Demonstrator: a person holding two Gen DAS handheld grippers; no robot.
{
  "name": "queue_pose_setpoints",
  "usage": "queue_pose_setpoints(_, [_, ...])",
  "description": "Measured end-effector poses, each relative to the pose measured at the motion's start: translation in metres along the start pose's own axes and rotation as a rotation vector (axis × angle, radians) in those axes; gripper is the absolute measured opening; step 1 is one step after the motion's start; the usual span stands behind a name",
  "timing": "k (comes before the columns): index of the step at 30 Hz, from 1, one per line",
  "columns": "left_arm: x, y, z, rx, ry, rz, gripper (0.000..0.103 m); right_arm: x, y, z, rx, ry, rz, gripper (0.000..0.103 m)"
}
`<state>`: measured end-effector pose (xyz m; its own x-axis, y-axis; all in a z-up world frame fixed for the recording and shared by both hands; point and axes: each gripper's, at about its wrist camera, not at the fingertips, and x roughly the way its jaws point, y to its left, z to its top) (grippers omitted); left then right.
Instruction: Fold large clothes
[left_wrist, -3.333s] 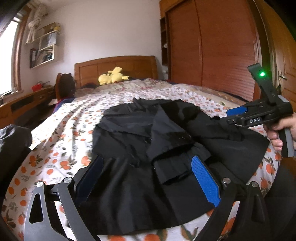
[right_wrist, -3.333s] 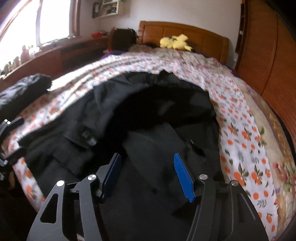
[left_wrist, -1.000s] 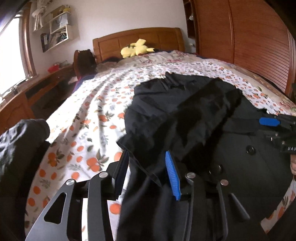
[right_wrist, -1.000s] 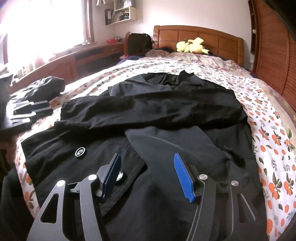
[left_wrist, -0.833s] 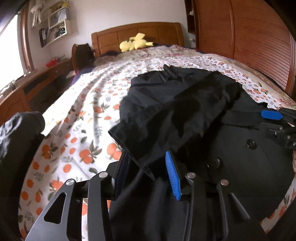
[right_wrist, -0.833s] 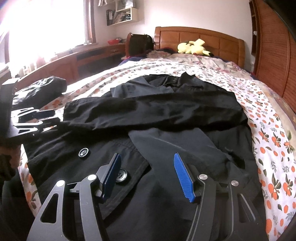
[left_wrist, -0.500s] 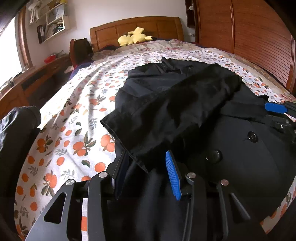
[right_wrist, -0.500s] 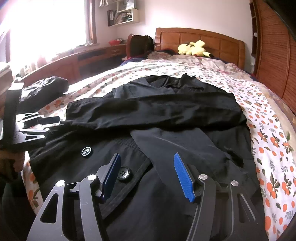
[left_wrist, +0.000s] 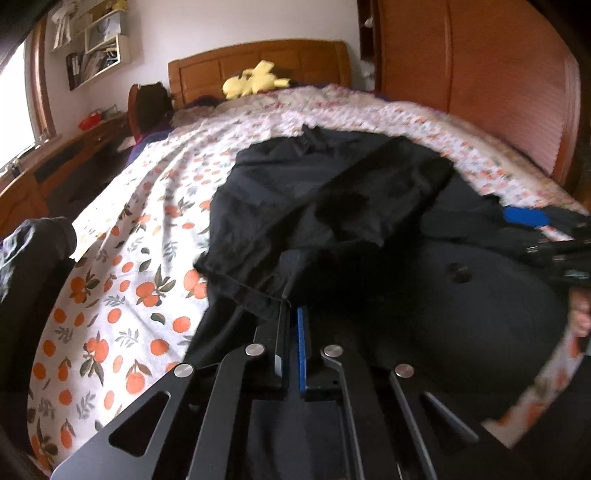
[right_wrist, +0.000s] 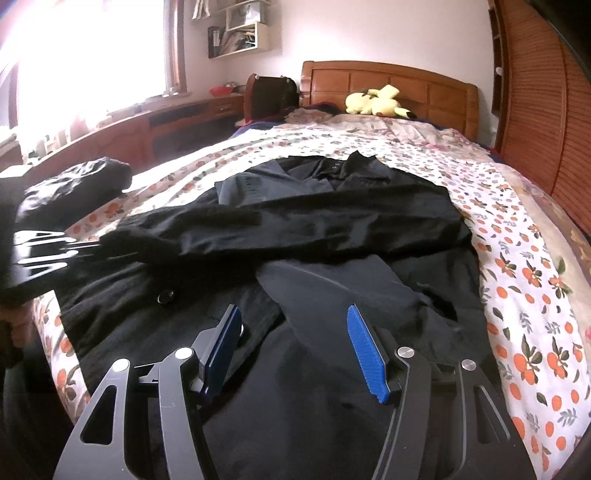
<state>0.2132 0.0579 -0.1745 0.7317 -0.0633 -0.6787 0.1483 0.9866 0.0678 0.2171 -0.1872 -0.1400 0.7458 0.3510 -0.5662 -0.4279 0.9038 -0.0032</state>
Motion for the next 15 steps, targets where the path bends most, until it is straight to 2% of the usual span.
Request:
queue_pose_setpoints(4, [-0.026, -0.021, -0.002, 0.01, -0.033, -0.031, 0.003, -0.004, -0.006, -0.001, 0.01, -0.005, -0.007, 0.057])
queue_pose_setpoints(10, [-0.038, -0.04, -0.007, 0.038, -0.062, 0.01, 0.006, -0.005, -0.006, -0.001, 0.012, -0.008, -0.008, 0.057])
queue_pose_setpoints(11, [-0.039, -0.039, -0.008, 0.038, -0.066, 0.011, 0.01, -0.005, -0.006, -0.001, 0.012, -0.008, -0.008, 0.057])
queue_pose_setpoints(13, [-0.045, -0.038, -0.011, 0.029, -0.08, 0.016, 0.038, -0.005, -0.006, -0.001, 0.012, -0.007, -0.008, 0.057])
queue_pose_setpoints(14, [-0.046, -0.036, -0.011, 0.026, -0.085, 0.018, 0.06, -0.006, -0.006, -0.001, 0.011, -0.007, -0.008, 0.057])
queue_pose_setpoints(15, [-0.048, -0.035, -0.013, 0.027, -0.094, 0.029, 0.074, -0.005, -0.006, -0.001, 0.012, -0.008, -0.007, 0.057])
